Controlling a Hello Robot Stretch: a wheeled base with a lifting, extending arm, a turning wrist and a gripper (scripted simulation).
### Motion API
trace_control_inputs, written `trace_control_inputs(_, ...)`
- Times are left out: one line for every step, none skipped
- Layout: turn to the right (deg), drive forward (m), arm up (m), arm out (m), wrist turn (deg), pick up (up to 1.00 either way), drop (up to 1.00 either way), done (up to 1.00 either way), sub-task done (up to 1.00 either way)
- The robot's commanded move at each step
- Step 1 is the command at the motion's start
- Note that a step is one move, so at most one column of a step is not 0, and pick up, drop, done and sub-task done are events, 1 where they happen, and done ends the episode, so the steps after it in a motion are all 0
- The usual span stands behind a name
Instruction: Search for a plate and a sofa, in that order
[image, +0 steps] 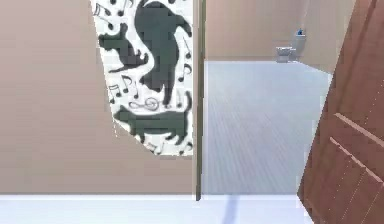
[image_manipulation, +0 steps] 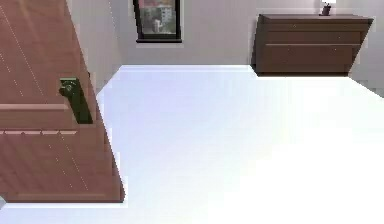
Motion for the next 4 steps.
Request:
trace_control_inputs(24.0, 0.0, 0.0, 0.0, 0.0, 0.0, 0.0, 0.0, 0.0)
trace_control_inputs(0.0, 1.0, 0.0, 0.0, 0.0, 0.0, 0.0, 0.0, 0.0)
trace_control_inputs(9.0, 0.0, 0.0, 0.0, 0.0, 0.0, 0.0, 0.0, 0.0)
trace_control_inputs(0.0, 0.3, 0.0, 0.0, 0.0, 0.0, 0.0, 0.0, 0.0)
